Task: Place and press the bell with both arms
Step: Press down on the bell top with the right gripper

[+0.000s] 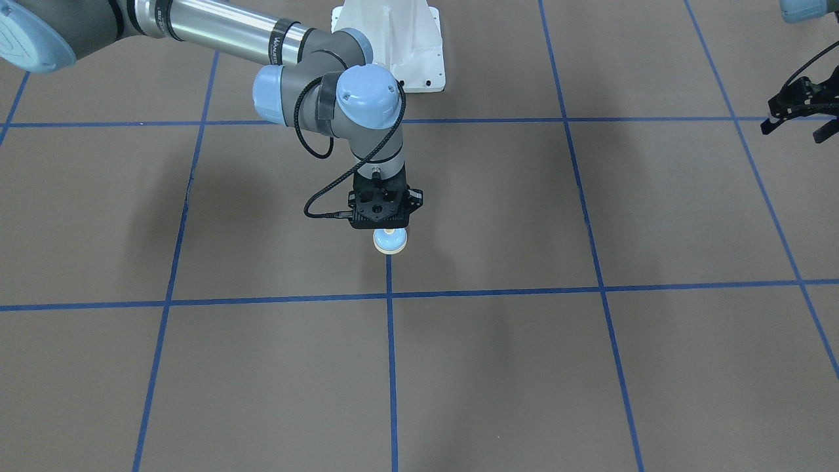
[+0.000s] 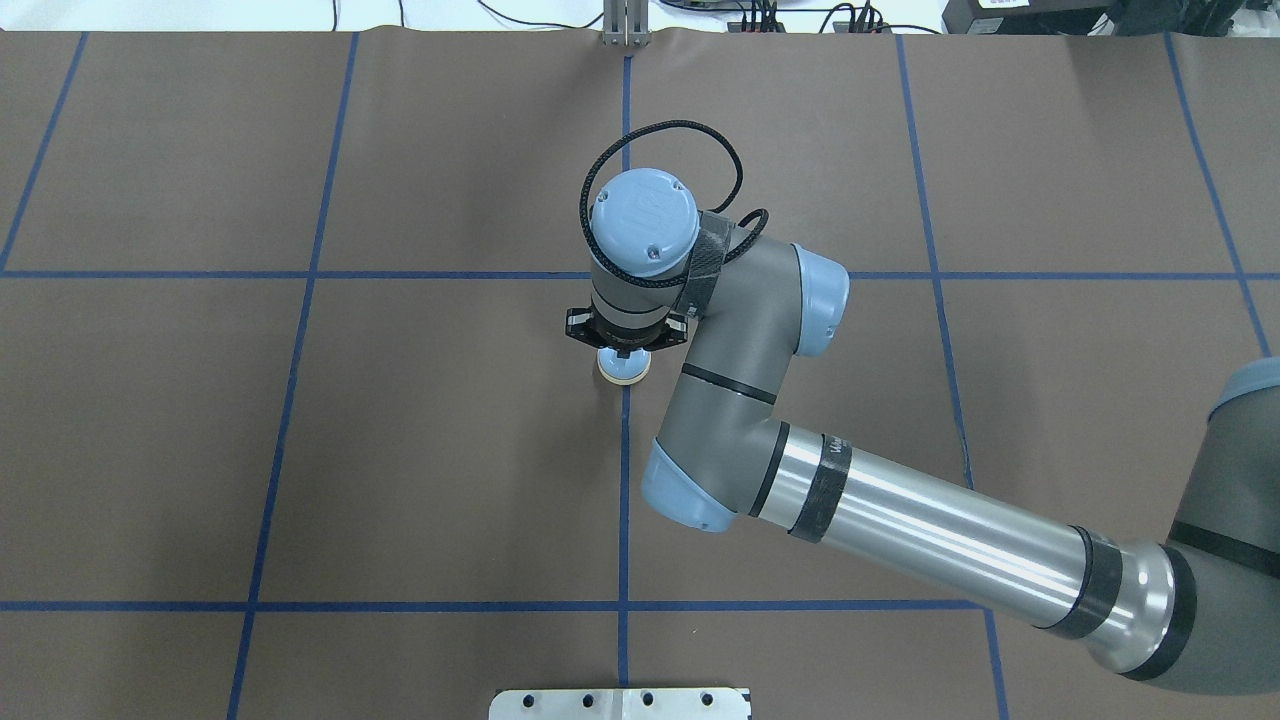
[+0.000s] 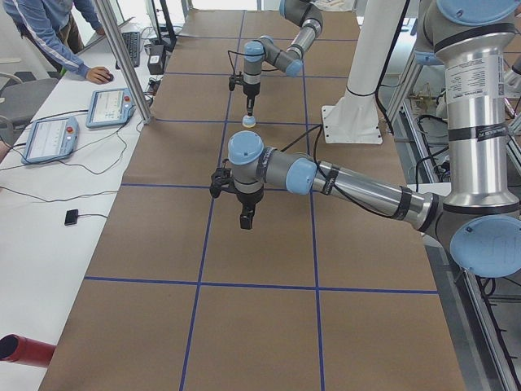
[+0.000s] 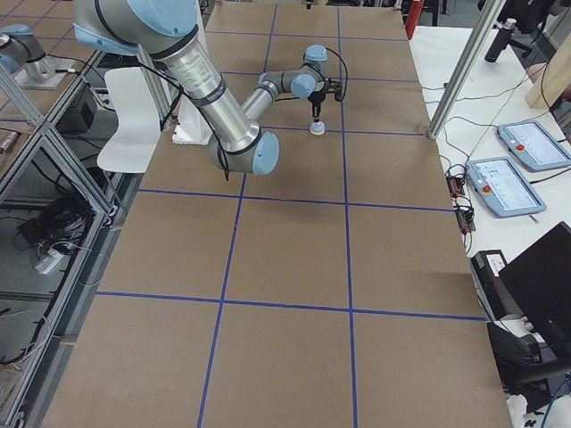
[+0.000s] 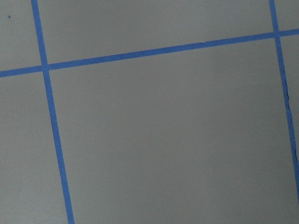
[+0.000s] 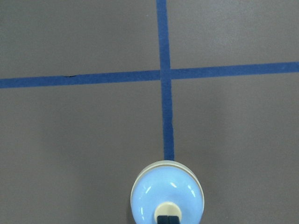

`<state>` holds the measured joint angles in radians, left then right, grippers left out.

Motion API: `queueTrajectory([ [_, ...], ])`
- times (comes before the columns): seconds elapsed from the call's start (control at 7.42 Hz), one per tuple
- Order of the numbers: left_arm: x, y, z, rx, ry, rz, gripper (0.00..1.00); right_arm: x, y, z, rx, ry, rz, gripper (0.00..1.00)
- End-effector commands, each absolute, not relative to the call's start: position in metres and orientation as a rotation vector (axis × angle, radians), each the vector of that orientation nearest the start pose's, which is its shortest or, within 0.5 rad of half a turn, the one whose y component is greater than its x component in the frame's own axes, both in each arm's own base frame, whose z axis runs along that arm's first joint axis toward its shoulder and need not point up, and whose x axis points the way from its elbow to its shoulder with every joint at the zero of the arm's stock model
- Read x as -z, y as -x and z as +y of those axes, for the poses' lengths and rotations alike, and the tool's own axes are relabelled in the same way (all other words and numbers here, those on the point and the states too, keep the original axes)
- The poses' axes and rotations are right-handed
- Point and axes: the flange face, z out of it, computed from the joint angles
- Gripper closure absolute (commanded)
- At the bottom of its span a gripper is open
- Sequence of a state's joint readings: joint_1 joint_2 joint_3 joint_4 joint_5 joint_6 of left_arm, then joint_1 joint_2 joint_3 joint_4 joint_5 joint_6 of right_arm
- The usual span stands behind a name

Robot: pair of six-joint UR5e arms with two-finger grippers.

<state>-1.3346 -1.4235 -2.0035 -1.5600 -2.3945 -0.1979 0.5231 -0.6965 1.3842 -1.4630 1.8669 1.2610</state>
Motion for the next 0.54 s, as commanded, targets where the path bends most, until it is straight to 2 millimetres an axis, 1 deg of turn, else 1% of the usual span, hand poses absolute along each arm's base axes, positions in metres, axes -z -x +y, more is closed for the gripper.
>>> queueTrajectory([
  [0.0,-0.5106,-0.0417,-0.4305,-0.149,-0.077,0.855,0.0,-0.1868,0.6154,-0.4752,-0.082,-0.059,-0.823,1.0],
  [0.4,-0.5099,-0.0417,-0.4304,-0.15,-0.078,0.856,0.0,-0.1883,0.6175,-0.4763,-0.072,-0.06,-0.819,1.0],
])
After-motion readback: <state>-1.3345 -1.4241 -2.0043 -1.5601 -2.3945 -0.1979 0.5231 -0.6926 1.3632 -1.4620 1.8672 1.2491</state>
